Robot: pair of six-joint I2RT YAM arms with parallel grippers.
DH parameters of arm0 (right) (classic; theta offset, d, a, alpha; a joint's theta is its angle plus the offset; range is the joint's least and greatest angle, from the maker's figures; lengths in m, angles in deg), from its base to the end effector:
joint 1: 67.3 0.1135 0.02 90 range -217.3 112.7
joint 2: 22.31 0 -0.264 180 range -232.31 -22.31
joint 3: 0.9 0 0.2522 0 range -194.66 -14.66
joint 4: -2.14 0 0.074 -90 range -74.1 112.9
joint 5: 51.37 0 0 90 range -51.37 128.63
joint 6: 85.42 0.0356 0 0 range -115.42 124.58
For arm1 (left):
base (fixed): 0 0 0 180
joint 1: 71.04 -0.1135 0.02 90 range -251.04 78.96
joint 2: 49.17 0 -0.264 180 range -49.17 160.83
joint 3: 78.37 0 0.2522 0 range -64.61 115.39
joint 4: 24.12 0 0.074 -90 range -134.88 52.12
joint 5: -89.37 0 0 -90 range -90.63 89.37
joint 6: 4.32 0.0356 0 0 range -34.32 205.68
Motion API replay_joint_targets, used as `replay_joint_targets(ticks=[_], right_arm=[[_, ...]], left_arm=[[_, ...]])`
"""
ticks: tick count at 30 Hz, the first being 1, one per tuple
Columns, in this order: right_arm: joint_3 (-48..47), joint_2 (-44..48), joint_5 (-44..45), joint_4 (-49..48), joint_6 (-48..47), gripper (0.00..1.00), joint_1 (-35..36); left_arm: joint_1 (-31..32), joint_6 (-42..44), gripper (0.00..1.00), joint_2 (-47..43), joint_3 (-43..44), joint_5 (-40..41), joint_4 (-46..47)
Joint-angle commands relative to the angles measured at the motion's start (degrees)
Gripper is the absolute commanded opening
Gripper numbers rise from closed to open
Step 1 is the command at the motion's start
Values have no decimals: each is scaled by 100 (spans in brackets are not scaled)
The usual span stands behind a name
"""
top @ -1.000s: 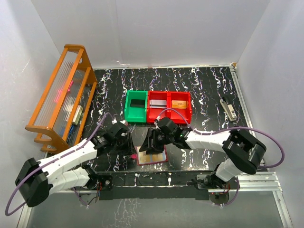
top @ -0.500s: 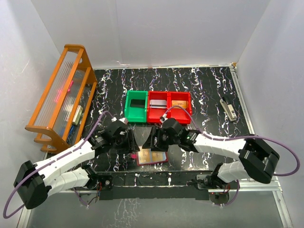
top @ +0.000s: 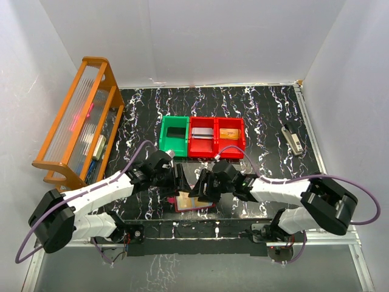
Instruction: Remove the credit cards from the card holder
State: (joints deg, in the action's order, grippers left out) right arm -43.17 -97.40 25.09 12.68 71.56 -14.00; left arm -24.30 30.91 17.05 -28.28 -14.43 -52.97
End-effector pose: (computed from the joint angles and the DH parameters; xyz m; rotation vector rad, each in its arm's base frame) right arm 0.1385 0.1998 0.1573 0.1839 2.6900 1.1659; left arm 0.1532 -0.1752 0.2083 -0.0525 2.6310 -1.0447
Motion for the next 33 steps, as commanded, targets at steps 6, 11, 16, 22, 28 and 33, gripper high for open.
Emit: replay_joint_targets(ticks=[6,11,16,22,28,33], right_arm=[[-401,-680,-530,-789,39,44,5],[-403,-855,-408,-697,8,36,5],[-284,-1073,-325,-636,39,30,5],[-116,-1035,-100,-565,113,28,5],[-135,-1093,-42,-537,129,26,5],[-129,-1128,-13,-571,155,22,4]], left_arm=[[23,-70,53,171,-149,-45,-251],[21,-43,43,243,-199,26,-306],[28,-60,38,274,-273,14,-236],[20,-25,34,417,-303,9,-131],[28,12,27,795,-307,7,-116],[20,145,22,955,-411,98,-130]])
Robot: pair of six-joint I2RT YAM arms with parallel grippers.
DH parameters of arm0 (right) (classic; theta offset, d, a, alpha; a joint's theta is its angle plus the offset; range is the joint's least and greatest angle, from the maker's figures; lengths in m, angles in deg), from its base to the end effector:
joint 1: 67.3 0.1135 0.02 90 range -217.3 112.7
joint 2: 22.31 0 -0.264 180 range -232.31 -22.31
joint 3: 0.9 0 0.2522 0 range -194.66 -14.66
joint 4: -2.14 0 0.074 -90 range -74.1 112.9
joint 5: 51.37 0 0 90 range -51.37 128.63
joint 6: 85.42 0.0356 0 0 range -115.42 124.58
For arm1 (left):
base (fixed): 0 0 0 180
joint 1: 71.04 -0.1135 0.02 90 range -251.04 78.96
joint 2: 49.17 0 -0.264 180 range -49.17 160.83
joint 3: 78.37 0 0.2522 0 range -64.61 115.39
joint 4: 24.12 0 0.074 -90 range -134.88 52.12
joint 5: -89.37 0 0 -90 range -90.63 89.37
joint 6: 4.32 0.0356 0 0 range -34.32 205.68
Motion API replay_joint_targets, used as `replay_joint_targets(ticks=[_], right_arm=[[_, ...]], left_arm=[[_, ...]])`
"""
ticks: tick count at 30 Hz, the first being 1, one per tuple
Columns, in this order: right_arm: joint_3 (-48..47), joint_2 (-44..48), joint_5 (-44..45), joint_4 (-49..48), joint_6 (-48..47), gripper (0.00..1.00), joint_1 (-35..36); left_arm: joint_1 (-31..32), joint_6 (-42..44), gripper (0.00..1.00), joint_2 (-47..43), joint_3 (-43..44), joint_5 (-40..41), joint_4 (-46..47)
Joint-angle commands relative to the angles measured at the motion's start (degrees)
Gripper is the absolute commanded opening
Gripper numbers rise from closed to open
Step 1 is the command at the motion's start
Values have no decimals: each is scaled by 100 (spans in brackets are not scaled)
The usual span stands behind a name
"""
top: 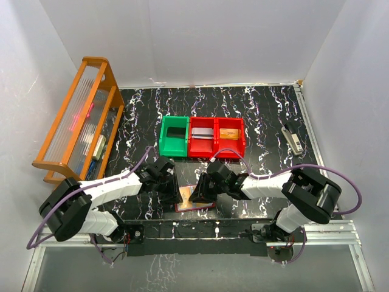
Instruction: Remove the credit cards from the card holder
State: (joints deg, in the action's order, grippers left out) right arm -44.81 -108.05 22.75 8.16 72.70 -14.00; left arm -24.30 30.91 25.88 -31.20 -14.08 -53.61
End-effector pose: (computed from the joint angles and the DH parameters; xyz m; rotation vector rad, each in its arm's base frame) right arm 0.1481 0.2150 0.1283 0.2114 2.7904 1.1299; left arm 0.1539 -0.1756 0.1592 -0.1009 2.8348 -0.8541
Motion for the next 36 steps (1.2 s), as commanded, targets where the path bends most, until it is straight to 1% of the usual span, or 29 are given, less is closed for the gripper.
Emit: replay_joint_targets(ticks=[1,5,7,9,12,13,17,20,24,25,27,30,32,34,36], right_arm=[[44,-82,206,-159,56,22,1],[24,-155,127,-268,77,21,5],[10,-184,89,-300,79,21,5],[16,-195,60,-383,98,17,4],[53,-158,26,-537,146,13,5],[61,-136,13,-588,151,10,4],[126,-69,-124,-910,202,0,2],[180,-21,-189,-1105,288,0,5],[194,77,-126,-1009,265,0,5],[192,94,-92,-946,257,1,5],[166,86,-48,-755,232,7,5],[-8,-85,-34,-392,87,20,5],[-213,-282,44,-32,-80,26,26],[-343,-435,49,99,-175,27,59],[-335,-524,-83,-116,-186,24,87]], left_arm=[[27,169,21,121,-155,78,-70],[25,236,13,307,-245,147,-135],[22,263,11,309,-247,227,-266],[25,280,11,309,-242,355,-406],[22,295,10,239,-243,477,-517],[24,299,10,224,-247,467,-512],[27,304,10,211,-256,380,-437],[24,325,10,242,-215,378,-424],[25,363,10,298,-145,392,-455],[25,361,10,300,-139,388,-457],[24,363,10,296,-137,356,-429],[28,369,10,275,-133,322,-405],[23,376,10,257,-141,315,-394],[25,379,9,263,-150,308,-371],[27,378,9,289,-150,287,-357]])
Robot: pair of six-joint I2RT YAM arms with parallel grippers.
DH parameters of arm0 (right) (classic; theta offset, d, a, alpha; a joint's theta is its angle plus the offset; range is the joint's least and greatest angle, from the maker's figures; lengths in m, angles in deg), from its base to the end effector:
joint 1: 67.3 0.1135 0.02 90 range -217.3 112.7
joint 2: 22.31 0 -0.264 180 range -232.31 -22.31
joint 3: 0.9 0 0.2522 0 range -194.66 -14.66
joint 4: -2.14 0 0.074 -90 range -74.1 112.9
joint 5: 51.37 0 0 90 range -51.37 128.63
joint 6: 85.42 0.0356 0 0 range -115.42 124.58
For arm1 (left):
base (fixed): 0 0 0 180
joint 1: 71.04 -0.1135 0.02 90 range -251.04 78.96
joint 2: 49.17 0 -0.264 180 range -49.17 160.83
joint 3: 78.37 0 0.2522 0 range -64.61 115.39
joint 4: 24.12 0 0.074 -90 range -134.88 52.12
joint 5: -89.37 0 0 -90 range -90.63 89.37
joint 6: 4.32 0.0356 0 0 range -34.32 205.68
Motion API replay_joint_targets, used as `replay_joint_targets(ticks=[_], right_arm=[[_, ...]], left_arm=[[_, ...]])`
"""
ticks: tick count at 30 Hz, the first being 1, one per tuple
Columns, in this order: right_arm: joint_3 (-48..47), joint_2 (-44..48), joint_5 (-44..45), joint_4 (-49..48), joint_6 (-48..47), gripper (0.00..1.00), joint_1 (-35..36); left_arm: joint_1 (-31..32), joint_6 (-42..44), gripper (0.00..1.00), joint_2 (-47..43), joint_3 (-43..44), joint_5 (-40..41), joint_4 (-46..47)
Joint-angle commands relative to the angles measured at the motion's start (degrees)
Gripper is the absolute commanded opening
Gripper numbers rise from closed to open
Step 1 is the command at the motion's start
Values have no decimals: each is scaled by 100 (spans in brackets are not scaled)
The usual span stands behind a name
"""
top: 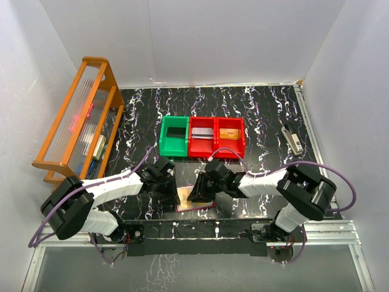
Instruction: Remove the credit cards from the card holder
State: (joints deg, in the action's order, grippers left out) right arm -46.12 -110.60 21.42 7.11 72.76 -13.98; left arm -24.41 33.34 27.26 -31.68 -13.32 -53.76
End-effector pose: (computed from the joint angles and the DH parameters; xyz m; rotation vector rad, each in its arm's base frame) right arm 0.1520 0.2217 0.1248 0.2017 2.8071 1.1478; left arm 0.1539 -0.1743 0.1515 -0.0553 2.8520 -0.7994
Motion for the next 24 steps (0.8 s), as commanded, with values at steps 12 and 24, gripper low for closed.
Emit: replay_joint_targets(ticks=[12,24], right_arm=[[84,398,19,-769,69,8,99],[-126,411,508,541,31,27,97]], left_arm=[[42,109,9,101,-143,251,-357],[34,154,8,171,-52,242,-336]])
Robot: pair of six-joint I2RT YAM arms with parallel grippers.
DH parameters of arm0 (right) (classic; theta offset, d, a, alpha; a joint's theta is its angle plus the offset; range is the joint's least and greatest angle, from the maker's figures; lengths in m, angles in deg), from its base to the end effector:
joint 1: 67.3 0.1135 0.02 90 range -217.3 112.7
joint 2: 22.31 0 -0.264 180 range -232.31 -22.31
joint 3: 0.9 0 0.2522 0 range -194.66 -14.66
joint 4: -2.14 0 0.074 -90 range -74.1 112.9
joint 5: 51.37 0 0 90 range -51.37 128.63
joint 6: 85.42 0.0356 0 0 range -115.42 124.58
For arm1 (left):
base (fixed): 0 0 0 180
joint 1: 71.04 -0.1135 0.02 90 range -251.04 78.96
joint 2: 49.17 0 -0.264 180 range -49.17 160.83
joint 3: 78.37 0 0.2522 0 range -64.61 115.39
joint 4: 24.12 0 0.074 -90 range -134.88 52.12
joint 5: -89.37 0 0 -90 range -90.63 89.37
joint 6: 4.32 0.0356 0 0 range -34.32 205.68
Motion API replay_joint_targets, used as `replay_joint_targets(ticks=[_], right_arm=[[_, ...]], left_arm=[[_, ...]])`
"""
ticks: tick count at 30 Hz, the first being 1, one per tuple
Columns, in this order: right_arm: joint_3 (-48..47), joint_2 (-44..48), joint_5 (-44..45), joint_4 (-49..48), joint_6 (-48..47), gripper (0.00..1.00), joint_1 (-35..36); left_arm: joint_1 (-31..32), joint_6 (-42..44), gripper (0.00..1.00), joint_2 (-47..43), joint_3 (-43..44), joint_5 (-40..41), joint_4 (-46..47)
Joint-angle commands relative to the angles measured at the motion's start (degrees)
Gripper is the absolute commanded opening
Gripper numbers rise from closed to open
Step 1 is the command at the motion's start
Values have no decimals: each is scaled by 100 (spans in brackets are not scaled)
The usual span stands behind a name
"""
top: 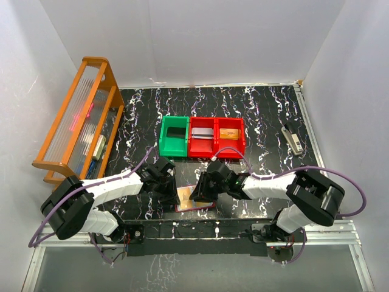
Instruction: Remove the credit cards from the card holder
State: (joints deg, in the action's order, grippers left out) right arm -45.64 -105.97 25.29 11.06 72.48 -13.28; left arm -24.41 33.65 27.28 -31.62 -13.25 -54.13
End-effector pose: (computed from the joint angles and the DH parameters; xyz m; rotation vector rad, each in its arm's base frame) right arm 0.1461 0.2152 0.1369 0.2111 2.7689 1.0924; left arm 0.1537 -0.1740 0.1513 -0.0491 2.8557 -0.7918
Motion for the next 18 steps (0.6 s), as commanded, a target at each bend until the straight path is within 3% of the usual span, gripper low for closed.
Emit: replay_joint_targets(ticks=[1,10,18], right_arm=[[-189,-103,107,168,60,28,29],[-270,-546,-252,-224,39,26,73],[99,-327,-655,-1554,346,11,66]], left_arm=[[36,131,8,169,-56,234,-295],[38,141,8,328,-6,174,-204],[38,175,7,337,-6,137,-218]])
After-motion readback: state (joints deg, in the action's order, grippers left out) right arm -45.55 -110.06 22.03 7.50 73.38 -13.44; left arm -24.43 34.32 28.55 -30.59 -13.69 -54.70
